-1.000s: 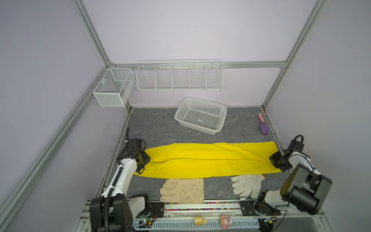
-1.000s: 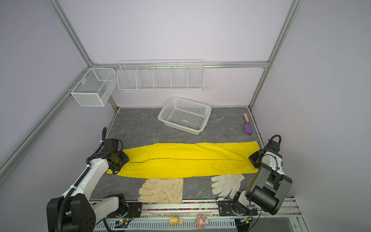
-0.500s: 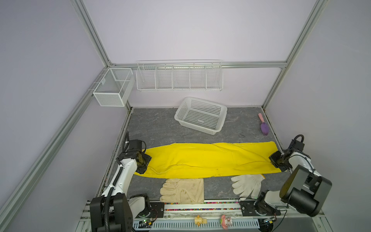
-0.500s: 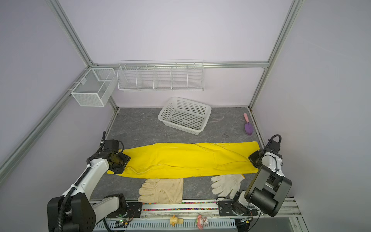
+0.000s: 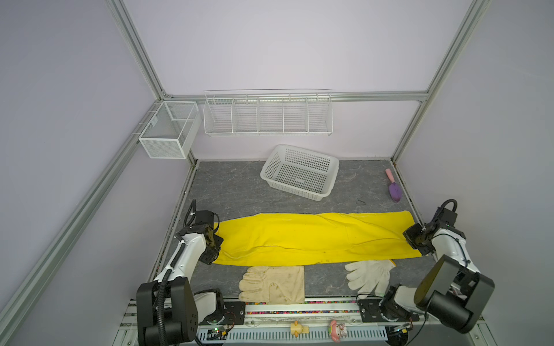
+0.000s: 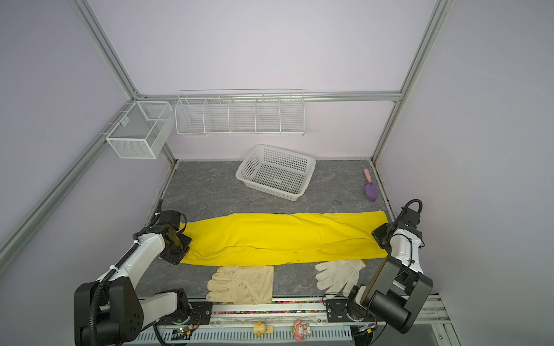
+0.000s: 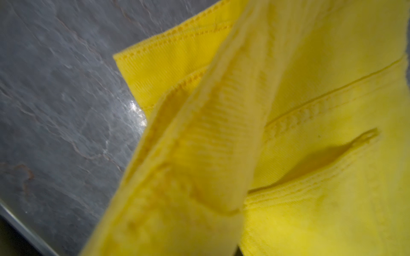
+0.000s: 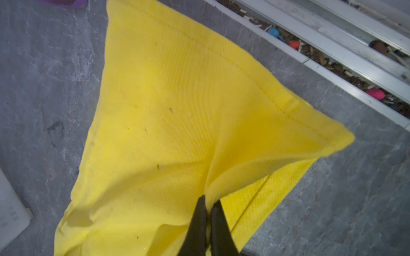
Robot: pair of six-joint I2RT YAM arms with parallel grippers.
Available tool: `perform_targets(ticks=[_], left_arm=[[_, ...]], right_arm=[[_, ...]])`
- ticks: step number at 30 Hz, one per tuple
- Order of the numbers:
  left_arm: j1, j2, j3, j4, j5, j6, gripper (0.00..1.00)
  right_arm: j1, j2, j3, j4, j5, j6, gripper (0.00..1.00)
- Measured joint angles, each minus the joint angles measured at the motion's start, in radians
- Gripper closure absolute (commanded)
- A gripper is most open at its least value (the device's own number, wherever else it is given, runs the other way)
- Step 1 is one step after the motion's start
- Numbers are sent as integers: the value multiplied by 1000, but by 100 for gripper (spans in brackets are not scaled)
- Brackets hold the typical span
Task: Fold and stack the trousers
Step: Fold the trousers at the center of the table.
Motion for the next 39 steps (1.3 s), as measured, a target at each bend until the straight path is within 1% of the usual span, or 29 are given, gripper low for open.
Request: perform_targets(ticks=[6,11,16,20,26,30,31,32,34,37,38,39], left_arm=[[0,0,127,-24,-53,82,100],[0,-19,172,-36,-81,130,100],[0,-73,137,-44,-95,148,100],[0,-104,54,-41,-113,148,100],[2,-95,7,-28,-158,146,100],[6,-66,-12,-5,-169,143,100],[6,-60,-16,-1,-169,143,100],[6,-51,-21,4,-169,143,96],[6,-40,-26,10,-169,144,96],[6,-35,-26,16,-169,144,96],[6,-35,-26,19,-169,145,95],[6,-35,-26,21,-169,146,94]], right_arm=[[3,-21,31,-29,32,22,93],[6,-26,63,-61,59,35,94],[6,-63,58,-77,87,41,93],[5,-87,6,-78,127,40,93],[3,-86,-92,-73,202,18,93],[0,-50,-108,-56,216,9,93],[1,-30,-107,-46,216,6,92],[1,-8,-106,-38,215,5,91],[1,35,-101,-25,212,-1,90],[1,49,-98,-8,200,-2,89],[2,49,-93,-6,195,-1,87],[2,49,-89,-3,190,0,81]])
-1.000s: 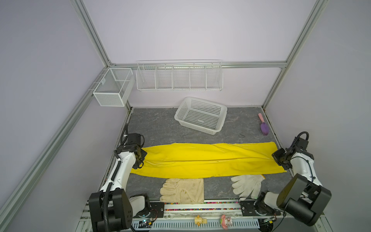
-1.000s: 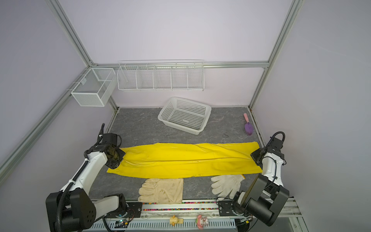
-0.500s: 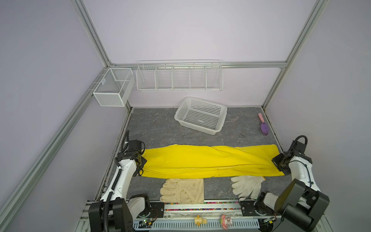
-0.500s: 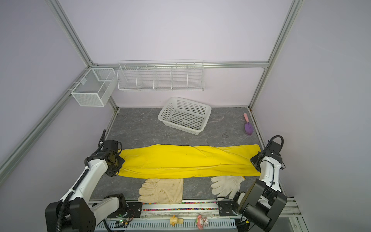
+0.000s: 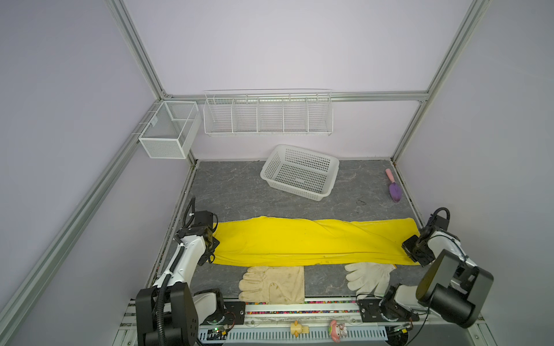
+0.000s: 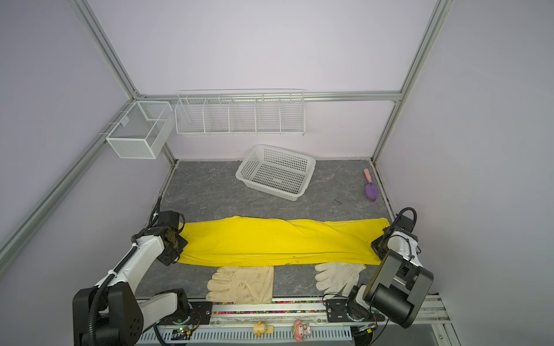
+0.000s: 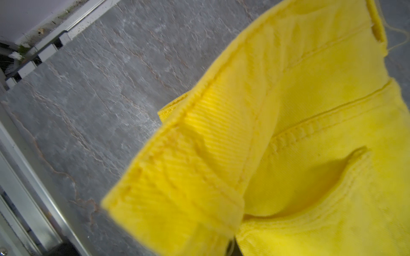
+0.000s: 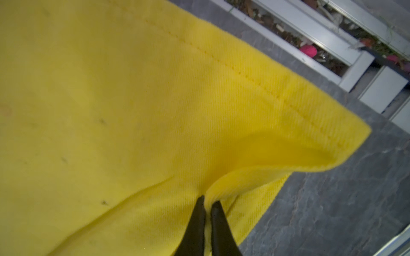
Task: Fold and stack the trousers
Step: Fold the trousers at the center of the table.
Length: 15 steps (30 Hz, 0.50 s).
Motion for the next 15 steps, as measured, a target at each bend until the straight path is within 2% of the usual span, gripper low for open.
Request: perform_targets(ticks=[2,3,5,8,10,15], left_arm=[[0,1,0,3,-1,6,88],[0,2,0,3,-1,9,88],[2,7,1,2,-2,9,87],[3,5,12,-17,-8,14,74],[7,-11,24,-33,-16,15,70],[8,-87,57,-71,-21,34,47]], right_arm=[[3,0,6,7,0,2,63],[3,-1,8,12,3,3,58],[3,-5,8,14,11,-4,55],[3,-32,10,6,28,0,46],[3,-62,19,-10,39,3,39],[6,-133,81,-61,52,38,32]])
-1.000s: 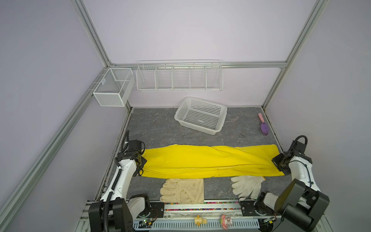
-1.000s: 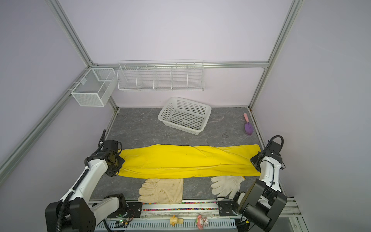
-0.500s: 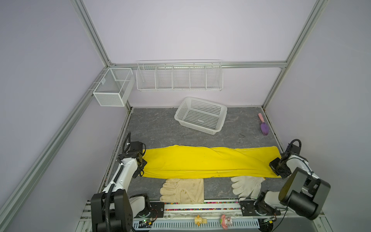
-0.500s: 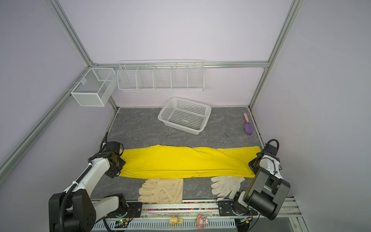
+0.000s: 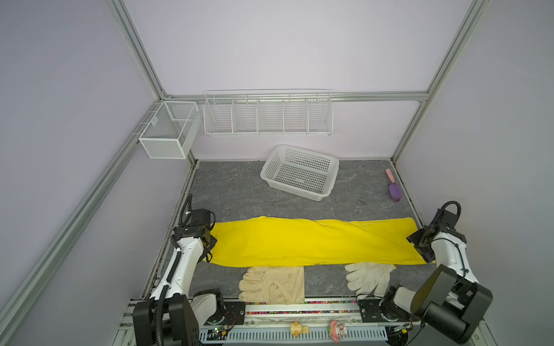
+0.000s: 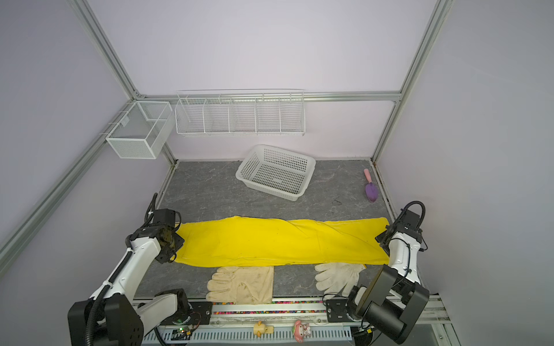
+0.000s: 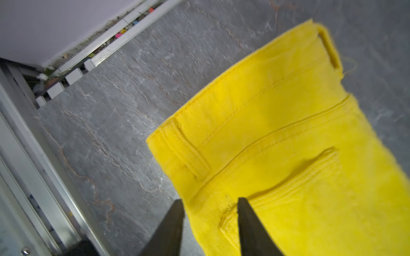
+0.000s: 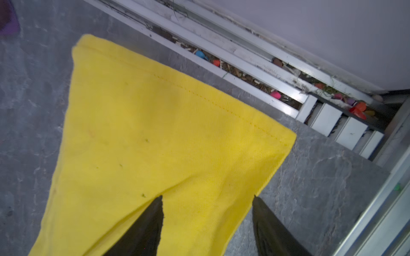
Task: Fold and stack the trousers
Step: Fold the trousers at the center of the table, then move the trousers to the center of the table.
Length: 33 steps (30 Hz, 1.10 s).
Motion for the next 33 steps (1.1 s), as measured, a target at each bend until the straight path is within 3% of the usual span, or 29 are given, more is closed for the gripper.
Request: perform_targets(ticks=[8,17,28,33], left_arm=[[0,-37,25,25,149,16,40],[-46,113,13,159,306,12,41],[-48,314,21,203,254,46,45],[-43,366,57,207,201,87,44]], right_arm=[[100,-13,17,-17,-42,74,30],[130,166,-6,54,-112,11,27],[129,247,-11,82,-144,-77,24],[126,247,80,6,-140,-174,18]])
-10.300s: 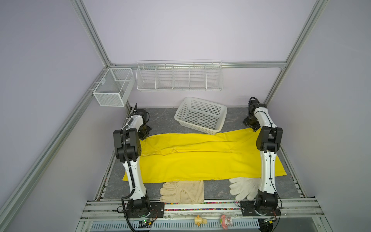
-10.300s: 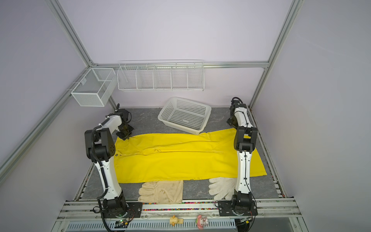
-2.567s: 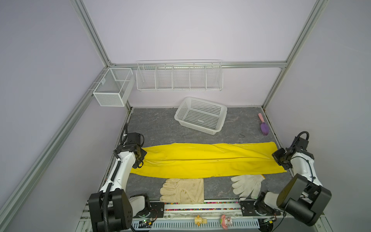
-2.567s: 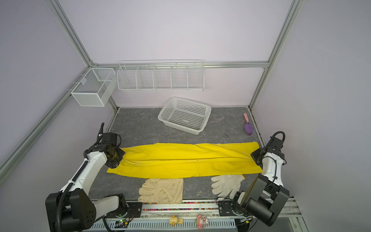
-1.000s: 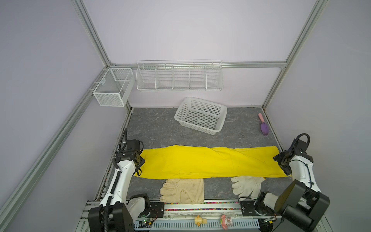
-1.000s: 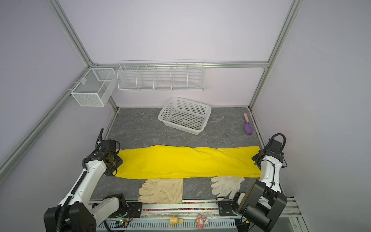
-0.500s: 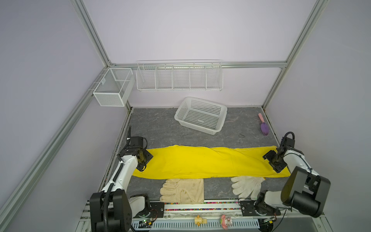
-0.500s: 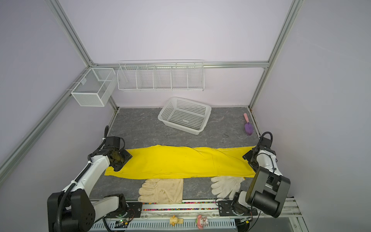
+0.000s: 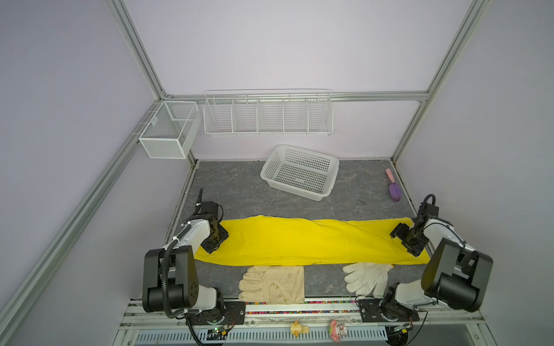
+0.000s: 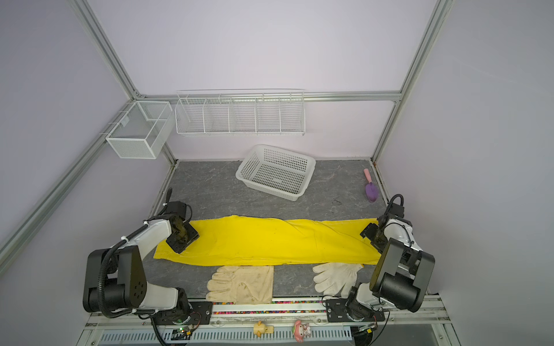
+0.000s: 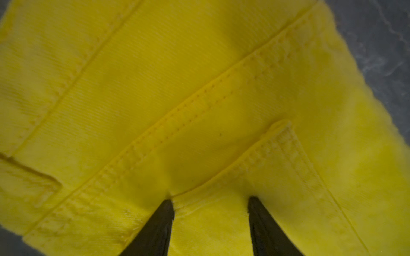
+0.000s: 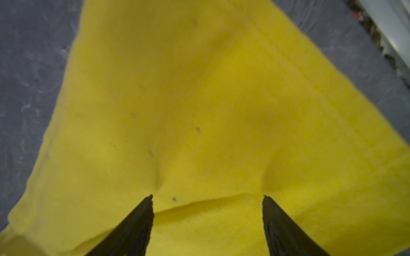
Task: Fold and stack the trousers
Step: Move the trousers to the center of the table, then fold the trousers at the center of the table.
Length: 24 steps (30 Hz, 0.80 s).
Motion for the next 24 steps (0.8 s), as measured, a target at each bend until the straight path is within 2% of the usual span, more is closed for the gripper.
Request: perform_targets(ticks=[8,17,24], left_arm=[[41,47,37,1,-47,27,43],[55,66,95,-3,-36,58,29],[55,5,137,-22,6,105,22]], right_arm=[[-36,20,147,-54,-5,-181,19],[-38,254,251,-94,-34,-330,21],[-39,348,328,-145,12,-409,21]])
